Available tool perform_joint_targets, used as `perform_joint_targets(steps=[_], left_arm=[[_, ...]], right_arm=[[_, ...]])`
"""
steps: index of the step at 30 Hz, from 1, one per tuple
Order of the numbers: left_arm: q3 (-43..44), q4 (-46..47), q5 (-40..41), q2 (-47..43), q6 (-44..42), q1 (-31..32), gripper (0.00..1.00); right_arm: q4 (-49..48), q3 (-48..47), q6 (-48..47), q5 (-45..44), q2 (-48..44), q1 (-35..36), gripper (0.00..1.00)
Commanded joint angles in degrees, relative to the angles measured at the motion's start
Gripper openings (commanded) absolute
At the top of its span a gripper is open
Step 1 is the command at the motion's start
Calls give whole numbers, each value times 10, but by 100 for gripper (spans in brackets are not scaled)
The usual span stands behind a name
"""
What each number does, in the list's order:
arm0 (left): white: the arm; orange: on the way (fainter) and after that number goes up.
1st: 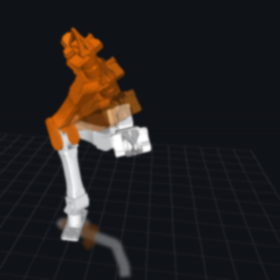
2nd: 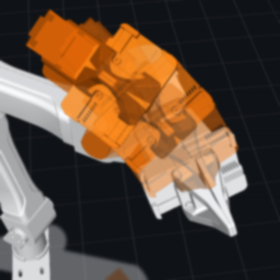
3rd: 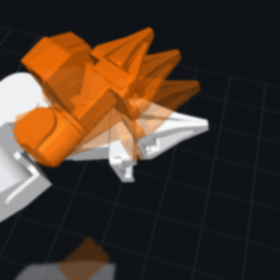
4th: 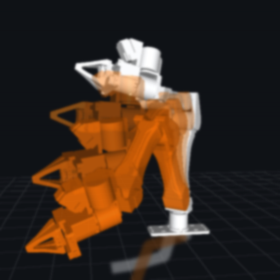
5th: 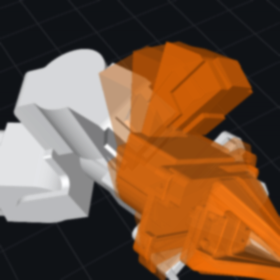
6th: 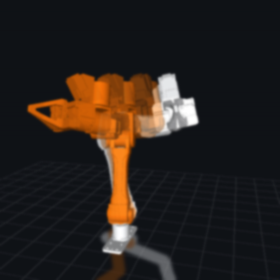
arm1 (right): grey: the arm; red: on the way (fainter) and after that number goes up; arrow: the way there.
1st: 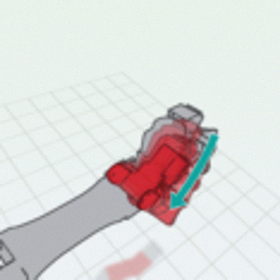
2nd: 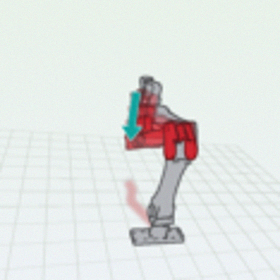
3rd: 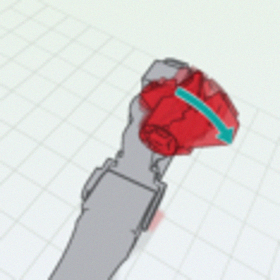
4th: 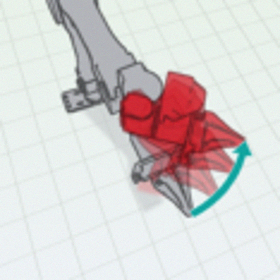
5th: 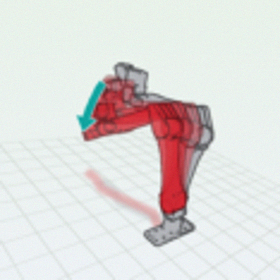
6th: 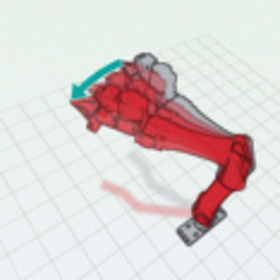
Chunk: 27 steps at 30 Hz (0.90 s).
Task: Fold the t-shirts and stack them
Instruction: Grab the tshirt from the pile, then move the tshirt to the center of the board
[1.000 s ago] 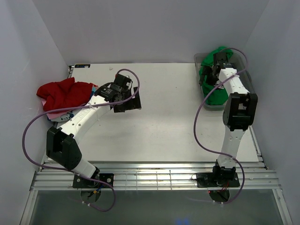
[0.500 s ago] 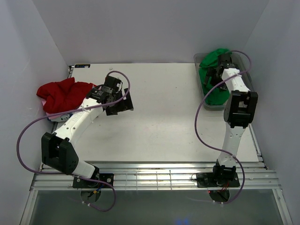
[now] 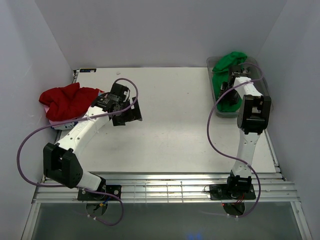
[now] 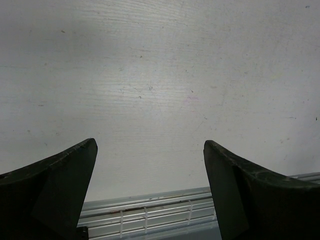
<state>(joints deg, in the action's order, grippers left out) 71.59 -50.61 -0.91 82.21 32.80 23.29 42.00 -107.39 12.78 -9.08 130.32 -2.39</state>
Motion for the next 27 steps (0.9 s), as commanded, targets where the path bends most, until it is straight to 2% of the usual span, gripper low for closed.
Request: perform_joint_targets(steps=[1,2,4,5,9,14,15,17,21,27], left_arm=[[-5,0,-9,-39,-6,-6,98],[-6,-1,-8,-40,-7,-7,98],[-8,-3,-7,-44,-8,-9,98],[-8,-3,-6,-46,-8,-11,98],[-13,-3,-6,-53,-9,-15,98],[-29,10,-9,-60,-8,-18,98],[-34,13,-11,-62,-5,-18,98],[-45,21,-19,-66,-1,-18,98],[-58,37,-33,-67,9,-18,98],[-74,58,-42,-80,29,-19,98]], right_arm=[[17,17,-8,-7,6,1,57],[19,16,-9,-7,8,1,34],[26,12,-9,-12,9,1,13],[35,9,-10,-11,7,1,8],[55,-46,-10,-1,-35,1,8],[91,-217,-2,62,-102,3,8],[92,-236,4,113,-126,5,8],[77,-251,21,160,-158,7,8],[-17,-206,89,321,-259,25,8],[-105,-244,186,527,-280,113,8]])
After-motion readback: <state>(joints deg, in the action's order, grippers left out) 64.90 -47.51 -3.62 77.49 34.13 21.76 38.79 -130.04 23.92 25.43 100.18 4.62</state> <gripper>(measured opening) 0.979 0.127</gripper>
